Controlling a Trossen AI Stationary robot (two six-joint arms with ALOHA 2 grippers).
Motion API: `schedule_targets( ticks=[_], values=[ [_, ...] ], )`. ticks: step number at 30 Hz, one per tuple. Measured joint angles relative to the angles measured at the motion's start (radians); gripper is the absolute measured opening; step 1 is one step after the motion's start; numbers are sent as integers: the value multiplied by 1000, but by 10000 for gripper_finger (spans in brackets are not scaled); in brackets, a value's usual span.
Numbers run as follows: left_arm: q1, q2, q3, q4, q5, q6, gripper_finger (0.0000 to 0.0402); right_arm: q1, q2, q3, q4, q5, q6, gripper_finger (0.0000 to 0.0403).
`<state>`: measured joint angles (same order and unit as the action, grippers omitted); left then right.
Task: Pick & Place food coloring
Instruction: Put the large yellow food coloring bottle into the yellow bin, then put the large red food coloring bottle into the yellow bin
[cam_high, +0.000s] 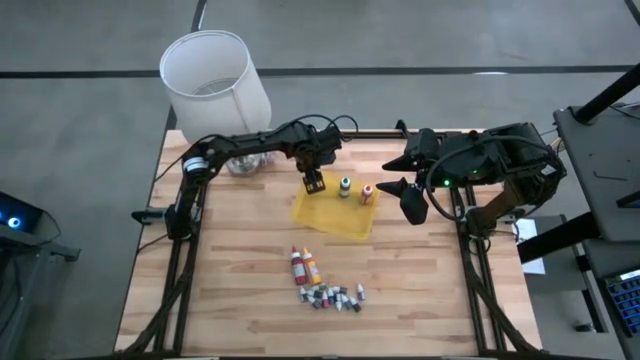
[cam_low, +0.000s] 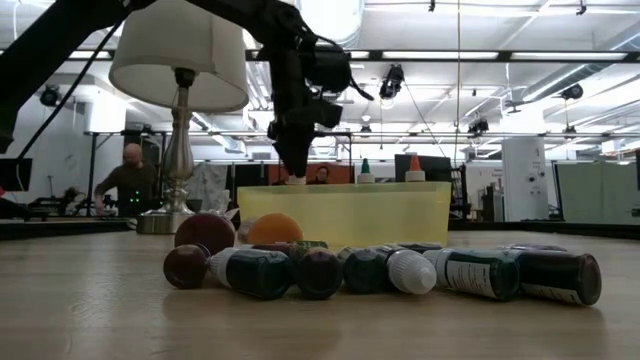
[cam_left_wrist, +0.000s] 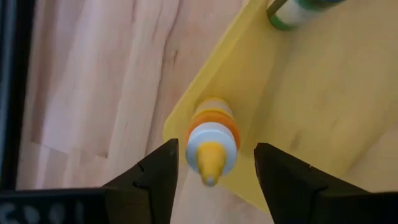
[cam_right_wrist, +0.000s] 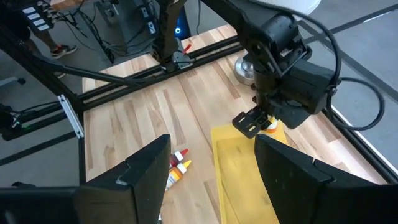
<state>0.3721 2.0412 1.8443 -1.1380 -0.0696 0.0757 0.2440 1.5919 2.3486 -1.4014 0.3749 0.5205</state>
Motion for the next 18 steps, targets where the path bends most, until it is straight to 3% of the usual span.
schedule_targets(
  ticks=[10,18],
  values=[
    [-13,-1,188,-165,0,-76,183,0,0,0,0,0,-3,224],
    [-112,-1,327,-255,19,-131,183,0,0,0,0,-5,-4,224]
  ],
)
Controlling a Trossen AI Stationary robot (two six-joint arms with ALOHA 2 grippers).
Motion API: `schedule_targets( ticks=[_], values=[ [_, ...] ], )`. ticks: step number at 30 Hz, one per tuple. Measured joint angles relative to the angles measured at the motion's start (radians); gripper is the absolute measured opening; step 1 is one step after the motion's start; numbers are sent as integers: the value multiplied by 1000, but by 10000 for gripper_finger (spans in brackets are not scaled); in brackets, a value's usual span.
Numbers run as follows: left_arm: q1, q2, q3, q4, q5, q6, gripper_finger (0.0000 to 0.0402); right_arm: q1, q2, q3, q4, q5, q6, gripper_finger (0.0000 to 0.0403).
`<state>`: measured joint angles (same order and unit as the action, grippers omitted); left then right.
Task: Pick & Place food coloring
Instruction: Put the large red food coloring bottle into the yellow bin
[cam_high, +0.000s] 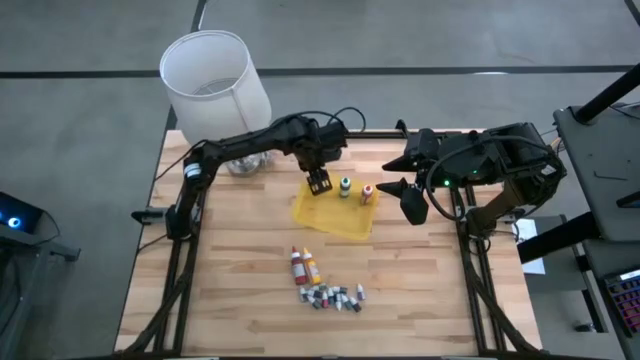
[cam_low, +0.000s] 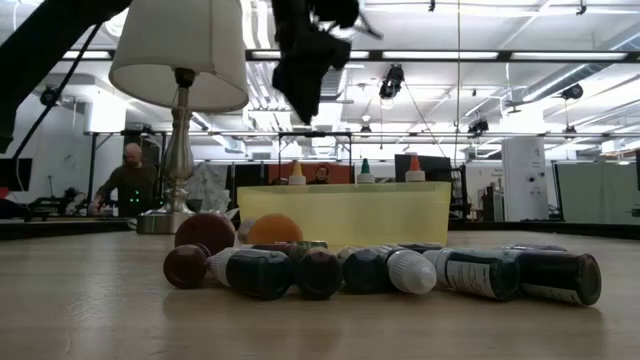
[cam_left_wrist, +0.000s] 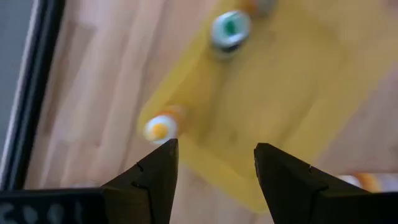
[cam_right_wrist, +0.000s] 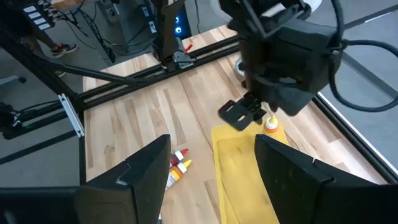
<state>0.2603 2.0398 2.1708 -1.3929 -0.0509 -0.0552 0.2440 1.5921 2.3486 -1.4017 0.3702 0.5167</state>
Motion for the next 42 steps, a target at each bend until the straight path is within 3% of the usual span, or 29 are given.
schedule_targets(
  ticks=[10,19,28,35,42],
  values=[
    [-196,-8,114,-145,7,-58,183,0,0,0,-25,-4,0,224],
    [-379,-78,115,-174,7,-139,183,0,0,0,-40,-4,-1,224],
    [-486,-136,111,-178,2,-198,183,0,0,0,-40,-8,-2,224],
    [-572,-148,56,-179,63,-44,183,0,0,0,-42,-12,-2,224],
    [-615,-171,-111,-178,120,159,183,1,0,0,-42,-11,-2,224]
  ],
)
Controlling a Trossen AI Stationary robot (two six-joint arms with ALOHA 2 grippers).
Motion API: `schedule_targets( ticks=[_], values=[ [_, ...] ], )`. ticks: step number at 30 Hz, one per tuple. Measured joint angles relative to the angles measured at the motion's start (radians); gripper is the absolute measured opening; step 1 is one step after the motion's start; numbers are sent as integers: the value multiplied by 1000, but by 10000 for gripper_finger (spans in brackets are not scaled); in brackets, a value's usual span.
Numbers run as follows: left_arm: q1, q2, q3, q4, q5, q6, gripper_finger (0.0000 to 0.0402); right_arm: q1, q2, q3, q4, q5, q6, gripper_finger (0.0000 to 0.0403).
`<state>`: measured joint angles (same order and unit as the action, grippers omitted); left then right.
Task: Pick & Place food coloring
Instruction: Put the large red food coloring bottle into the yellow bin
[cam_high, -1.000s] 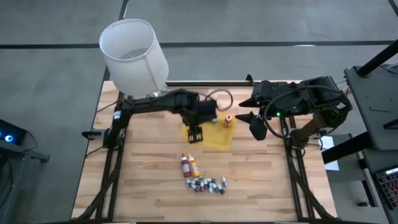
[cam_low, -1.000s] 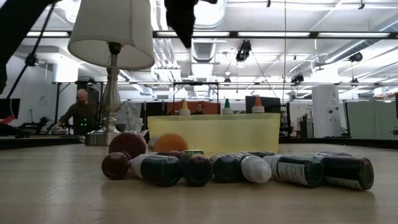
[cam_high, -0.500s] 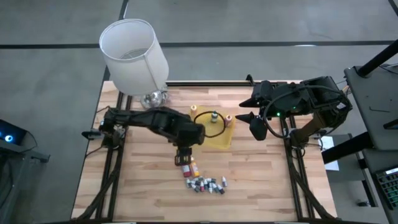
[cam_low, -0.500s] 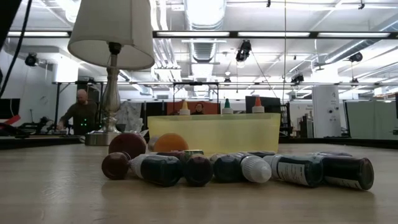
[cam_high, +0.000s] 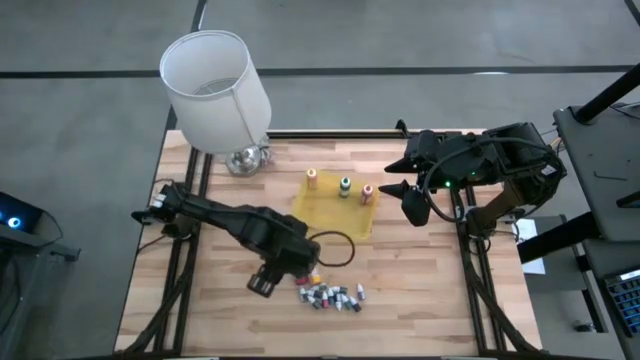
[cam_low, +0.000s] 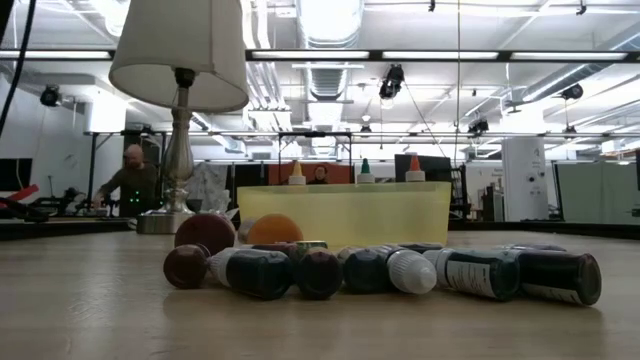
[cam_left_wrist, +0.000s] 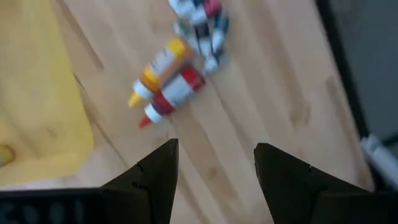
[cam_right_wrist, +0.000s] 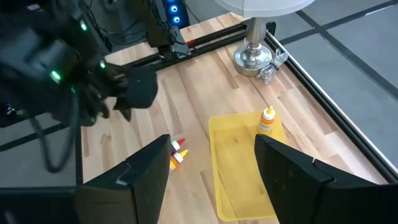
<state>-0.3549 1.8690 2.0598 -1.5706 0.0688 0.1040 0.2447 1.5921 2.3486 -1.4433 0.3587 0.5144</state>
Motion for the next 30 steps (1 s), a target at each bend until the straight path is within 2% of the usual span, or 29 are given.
schedule_targets(
  ticks=[5,10,19,24,30],
  values=[
    [11,-31,-192,10,-46,62,183,0,0,0,-2,0,-3,224],
    [27,-54,-377,126,-78,105,183,0,0,0,-6,0,-3,224],
    [44,-143,-604,384,-45,21,183,0,0,0,-20,0,2,224],
    [63,-227,-704,500,-42,-159,183,0,0,-1,-20,0,2,224],
    [88,-317,-828,622,-44,-527,183,0,0,-2,-19,1,2,224]
  ],
)
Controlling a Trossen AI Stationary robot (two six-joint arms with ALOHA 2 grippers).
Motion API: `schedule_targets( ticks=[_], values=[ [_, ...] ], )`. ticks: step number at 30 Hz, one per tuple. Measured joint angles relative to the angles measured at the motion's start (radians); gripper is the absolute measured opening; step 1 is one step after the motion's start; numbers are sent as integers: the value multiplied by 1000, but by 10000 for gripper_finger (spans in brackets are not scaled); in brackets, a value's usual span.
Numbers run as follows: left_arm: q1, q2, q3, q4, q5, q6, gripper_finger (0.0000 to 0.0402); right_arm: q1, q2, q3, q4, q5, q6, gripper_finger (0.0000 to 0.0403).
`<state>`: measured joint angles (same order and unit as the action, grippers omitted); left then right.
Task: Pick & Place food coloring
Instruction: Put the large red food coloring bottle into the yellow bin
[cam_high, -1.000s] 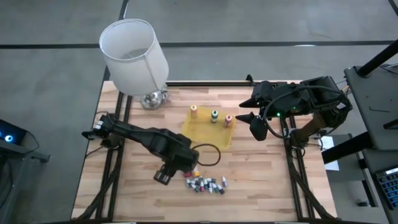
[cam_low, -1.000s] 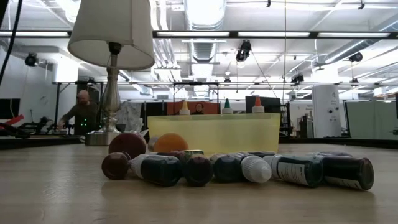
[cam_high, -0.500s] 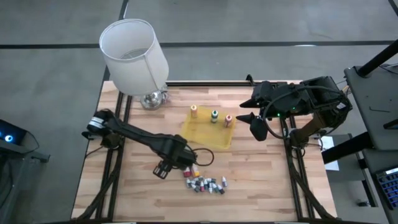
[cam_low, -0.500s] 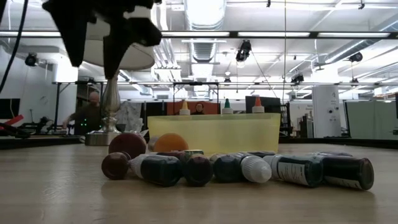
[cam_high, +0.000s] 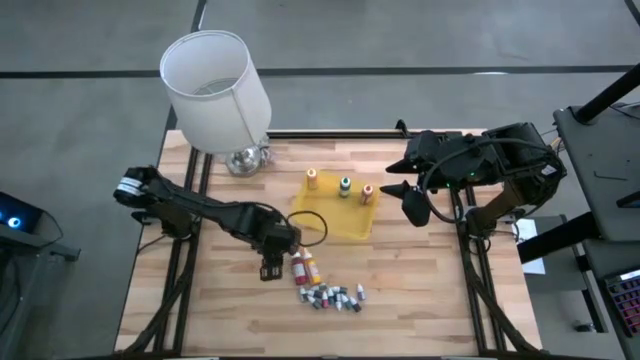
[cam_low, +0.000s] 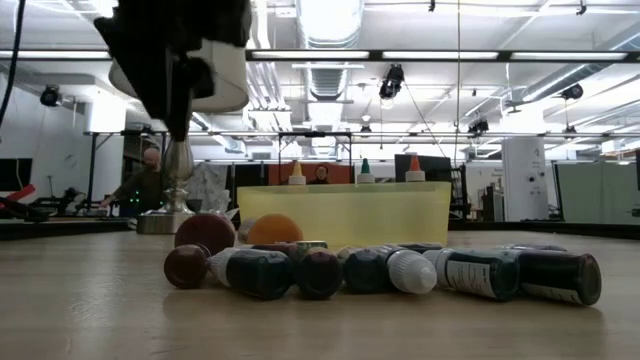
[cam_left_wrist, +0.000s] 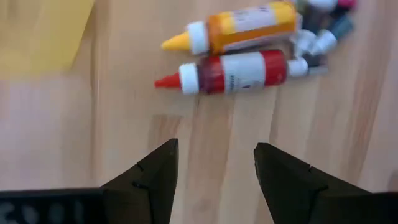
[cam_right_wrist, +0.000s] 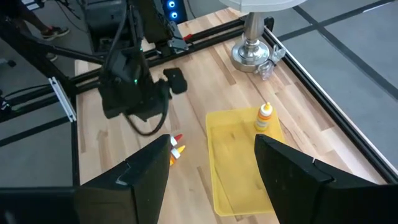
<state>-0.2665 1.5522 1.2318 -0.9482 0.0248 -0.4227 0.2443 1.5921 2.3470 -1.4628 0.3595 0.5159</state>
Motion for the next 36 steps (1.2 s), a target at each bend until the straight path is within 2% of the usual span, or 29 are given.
schedule_targets(
  ticks=[6,11,19,20,22,27,36],
  values=[
    [3,-34,-77,36,1,-386,183,0,0,0,0,0,0,224],
    [5,-34,-90,39,1,-651,183,0,0,0,0,1,-3,224],
    [12,-33,-90,71,1,-696,183,0,0,0,0,2,-19,224],
    [12,-33,-90,79,1,-676,183,0,0,0,0,2,-19,224],
    [12,-33,-90,103,3,-542,183,0,0,0,0,2,-19,224],
    [11,-33,-89,168,4,-48,183,0,0,0,0,2,-19,224],
    [11,-33,-91,183,-6,647,183,0,0,0,0,1,-19,224]
  ],
)
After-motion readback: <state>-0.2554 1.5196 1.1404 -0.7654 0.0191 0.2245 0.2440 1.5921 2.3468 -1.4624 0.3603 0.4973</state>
